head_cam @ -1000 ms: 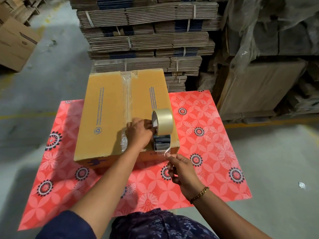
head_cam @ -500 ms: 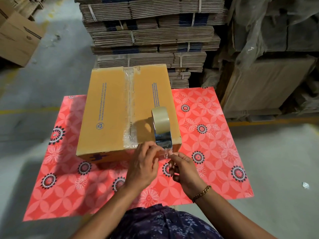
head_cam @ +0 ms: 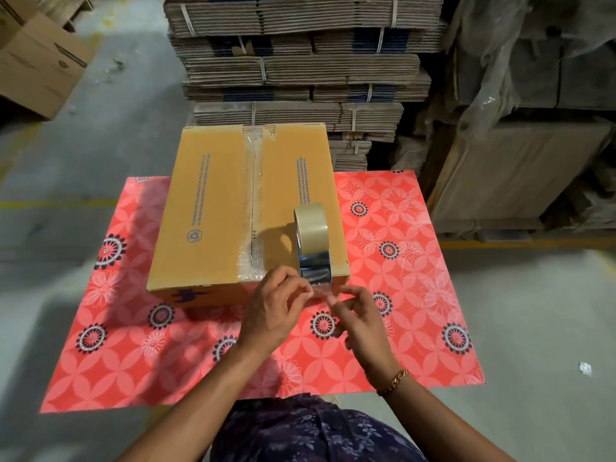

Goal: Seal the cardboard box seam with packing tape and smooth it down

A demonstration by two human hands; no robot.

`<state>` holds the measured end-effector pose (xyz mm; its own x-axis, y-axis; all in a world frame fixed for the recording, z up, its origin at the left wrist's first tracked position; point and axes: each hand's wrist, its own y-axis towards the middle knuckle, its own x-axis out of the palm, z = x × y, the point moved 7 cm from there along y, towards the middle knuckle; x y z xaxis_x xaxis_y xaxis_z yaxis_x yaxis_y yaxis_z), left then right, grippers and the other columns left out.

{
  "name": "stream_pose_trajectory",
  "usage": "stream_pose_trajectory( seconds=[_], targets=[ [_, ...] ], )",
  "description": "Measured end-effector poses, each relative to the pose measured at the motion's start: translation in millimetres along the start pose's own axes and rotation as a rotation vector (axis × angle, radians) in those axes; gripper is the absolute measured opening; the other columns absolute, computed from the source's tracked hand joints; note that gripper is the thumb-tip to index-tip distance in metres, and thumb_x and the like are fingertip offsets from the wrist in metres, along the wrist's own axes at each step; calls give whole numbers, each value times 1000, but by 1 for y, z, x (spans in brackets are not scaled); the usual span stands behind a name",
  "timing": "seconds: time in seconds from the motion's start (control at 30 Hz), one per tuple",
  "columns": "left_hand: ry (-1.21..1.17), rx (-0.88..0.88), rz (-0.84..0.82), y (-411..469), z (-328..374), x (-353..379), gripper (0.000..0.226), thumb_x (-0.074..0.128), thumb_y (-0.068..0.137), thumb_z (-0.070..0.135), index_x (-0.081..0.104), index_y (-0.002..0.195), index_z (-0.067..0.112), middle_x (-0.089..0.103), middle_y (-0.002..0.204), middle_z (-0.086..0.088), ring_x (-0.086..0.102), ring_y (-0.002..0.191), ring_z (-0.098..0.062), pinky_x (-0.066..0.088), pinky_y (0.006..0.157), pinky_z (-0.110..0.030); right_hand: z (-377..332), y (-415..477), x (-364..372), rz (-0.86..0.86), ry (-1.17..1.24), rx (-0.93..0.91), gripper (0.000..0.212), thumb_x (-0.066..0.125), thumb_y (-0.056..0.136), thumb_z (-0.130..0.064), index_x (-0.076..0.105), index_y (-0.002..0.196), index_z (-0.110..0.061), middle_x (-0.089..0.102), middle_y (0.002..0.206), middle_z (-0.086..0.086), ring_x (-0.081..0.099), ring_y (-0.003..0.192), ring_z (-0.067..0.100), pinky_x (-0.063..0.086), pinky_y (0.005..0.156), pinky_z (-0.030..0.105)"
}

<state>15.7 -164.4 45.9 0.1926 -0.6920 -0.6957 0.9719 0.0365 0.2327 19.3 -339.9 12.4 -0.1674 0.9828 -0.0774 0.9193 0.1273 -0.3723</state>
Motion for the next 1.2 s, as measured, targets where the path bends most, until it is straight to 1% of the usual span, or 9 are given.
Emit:
stream_pose_trajectory(
  seconds=[0.13, 0.3, 0.53, 0.67, 0.77, 0.87, 0.93, 1.1, 1.2],
  targets=[
    [-40, -14, -7, -2, -2, 2, 6, 73, 89, 25, 71, 89, 20, 54, 96, 10, 59, 92, -11, 52, 77, -31, -16, 9, -9, -3, -416, -322, 30, 68, 91, -13, 57, 114, -27, 65, 95, -13, 66, 69, 12, 55, 63, 37],
    [-122, -68, -8, -3, -7, 5, 11, 72, 85, 33, 72, 89, 22, 54, 96, 13, 61, 93, -8, 54, 75, -33, -25, 23, -4, -100, -591, -497, 13, 66, 94, -25, 65, 107, -23, 64, 103, -6, 63, 79, 12, 55, 71, 41],
    [-164, -122, -62, -1, -11, 6, 8, 79, 83, 22, 72, 85, 24, 58, 95, 19, 63, 84, -7, 52, 68, -23, -37, 22, -5, -124, -633, -577, 18, 67, 94, -25, 62, 110, -24, 65, 102, -9, 62, 77, 9, 55, 68, 39],
    [-181, -152, -84, 1, -15, 9, 9, 80, 82, 23, 72, 85, 24, 58, 93, 17, 63, 80, -7, 50, 66, -19, -34, 30, -5, -155, -684, -548, 8, 66, 93, -24, 66, 100, -23, 63, 98, -8, 62, 77, 11, 54, 68, 42],
    [-261, -228, -79, 2, -19, 11, 10, 82, 80, 17, 74, 82, 21, 61, 93, 12, 63, 80, -5, 45, 68, -11, -33, 33, -7, -184, -647, -500, 4, 67, 92, -24, 68, 97, -24, 66, 97, -8, 63, 78, 9, 54, 69, 35],
    [-405, -372, -104, 0, -28, 17, 12, 83, 79, 15, 74, 77, 23, 68, 91, 4, 64, 75, -5, 53, 68, -20, -32, 39, -9, -202, -537, -353, 3, 68, 91, -20, 70, 92, -22, 72, 90, -6, 66, 73, 13, 52, 65, 26],
    [-518, -509, -126, -2, -34, 21, 15, 83, 79, 14, 74, 76, 26, 73, 91, -1, 67, 73, -9, 58, 58, -29, -31, 42, -9, -207, -503, -291, 8, 67, 90, -14, 70, 88, -21, 73, 84, -2, 67, 68, 17, 49, 61, 24],
    [-677, -711, -139, -4, -34, 24, 11, 83, 79, 5, 75, 82, 13, 73, 84, 0, 70, 66, -2, 59, 50, -28, -29, 51, -6, -234, -437, -149, 8, 65, 87, -6, 72, 85, -9, 68, 66, -6, 62, 56, 6, 41, 48, 14],
    [-744, -778, -131, -6, -36, 25, 10, 84, 77, 8, 76, 79, 14, 75, 83, 0, 72, 70, -7, 60, 50, -28, -28, 54, -6, -237, -401, -94, 6, 66, 86, -8, 72, 84, -7, 68, 63, 1, 63, 56, 12, 43, 46, 20]
  ],
)
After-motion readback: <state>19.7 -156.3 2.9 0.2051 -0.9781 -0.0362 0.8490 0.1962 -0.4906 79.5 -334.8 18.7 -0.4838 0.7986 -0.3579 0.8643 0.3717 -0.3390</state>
